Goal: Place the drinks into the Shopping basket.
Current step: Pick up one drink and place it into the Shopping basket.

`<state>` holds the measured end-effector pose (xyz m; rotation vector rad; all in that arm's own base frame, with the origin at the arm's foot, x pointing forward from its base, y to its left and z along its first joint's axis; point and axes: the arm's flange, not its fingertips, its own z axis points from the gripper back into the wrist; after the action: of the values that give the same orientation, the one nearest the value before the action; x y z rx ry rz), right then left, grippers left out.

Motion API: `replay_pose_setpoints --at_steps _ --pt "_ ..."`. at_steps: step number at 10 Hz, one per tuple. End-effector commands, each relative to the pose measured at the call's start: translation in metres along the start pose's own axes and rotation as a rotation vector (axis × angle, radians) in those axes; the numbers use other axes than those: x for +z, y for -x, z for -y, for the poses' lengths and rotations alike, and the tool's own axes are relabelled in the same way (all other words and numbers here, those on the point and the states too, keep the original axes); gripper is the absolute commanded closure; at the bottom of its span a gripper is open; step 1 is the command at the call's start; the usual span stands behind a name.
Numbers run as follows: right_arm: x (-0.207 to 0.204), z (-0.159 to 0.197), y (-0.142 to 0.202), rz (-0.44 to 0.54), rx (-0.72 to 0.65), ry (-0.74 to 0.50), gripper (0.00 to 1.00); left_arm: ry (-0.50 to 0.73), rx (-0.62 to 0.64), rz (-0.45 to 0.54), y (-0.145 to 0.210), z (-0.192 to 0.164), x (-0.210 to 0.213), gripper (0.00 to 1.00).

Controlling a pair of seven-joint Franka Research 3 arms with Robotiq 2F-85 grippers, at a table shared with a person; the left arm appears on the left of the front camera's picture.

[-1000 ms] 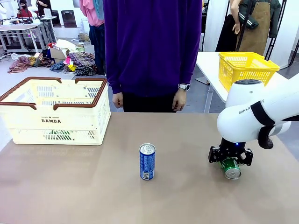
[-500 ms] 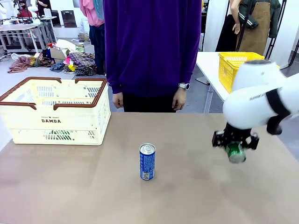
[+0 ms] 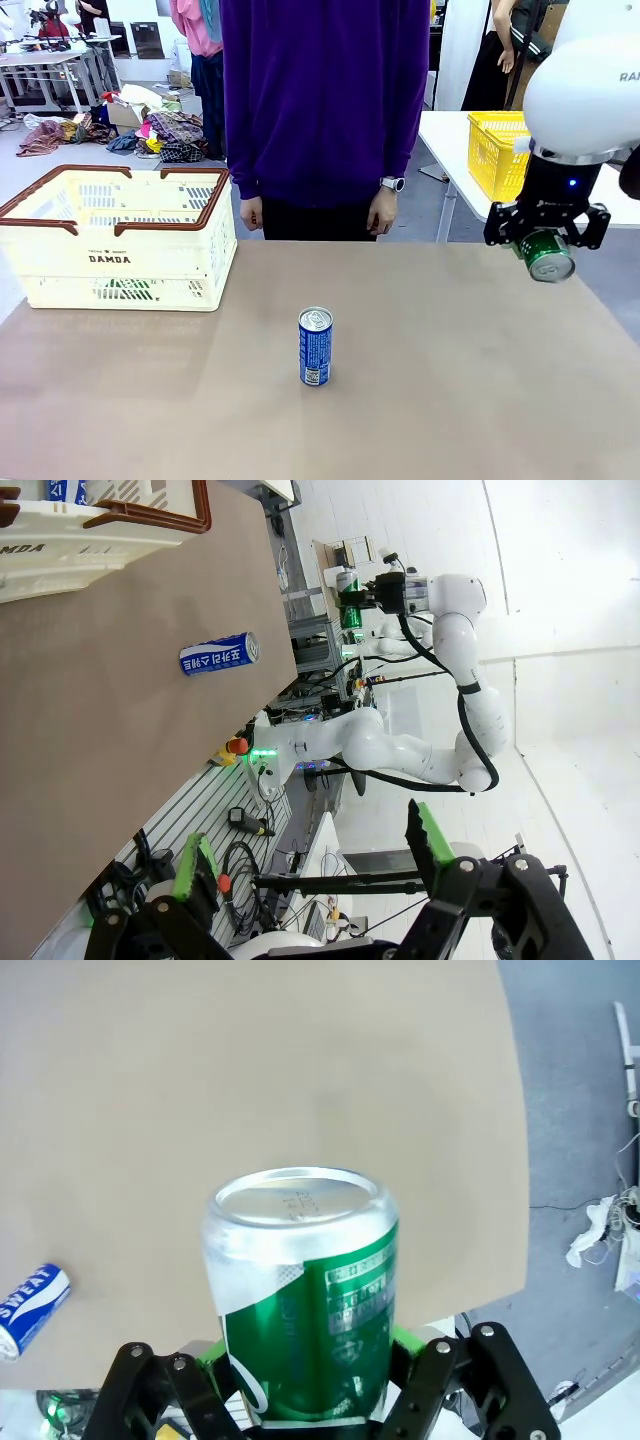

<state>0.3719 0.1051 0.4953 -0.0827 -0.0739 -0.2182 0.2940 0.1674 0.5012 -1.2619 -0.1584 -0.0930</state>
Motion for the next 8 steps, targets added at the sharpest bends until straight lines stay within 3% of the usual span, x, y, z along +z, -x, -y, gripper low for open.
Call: replay_pose_setpoints --at_steps 1,3,5,6,8 --pt "-0.018 -0.005 0.001 0.021 0.01 -0.004 1.0 0.001 -0.004 0.0 0.003 0.001 0.0 0.0" --pt "-0.012 -0.003 0.002 -0.005 0.007 0.005 1.0 0.001 -0.004 0.0 0.003 0.001 0.0 0.0" --pt "-0.004 -0.018 -0.004 0.019 -0.109 0.008 1.0 0.001 -0.004 0.0 0.003 0.001 0.0 0.0" --pt "0.012 -0.048 -0.02 0.062 -0.094 0.004 1.0 0.001 -0.004 0.0 0.003 0.001 0.0 0.0" --pt "0.052 -0.151 -0.053 0.076 -0.049 0.043 1.0 0.001 -0.004 0.0 0.003 0.001 0.0 0.0"
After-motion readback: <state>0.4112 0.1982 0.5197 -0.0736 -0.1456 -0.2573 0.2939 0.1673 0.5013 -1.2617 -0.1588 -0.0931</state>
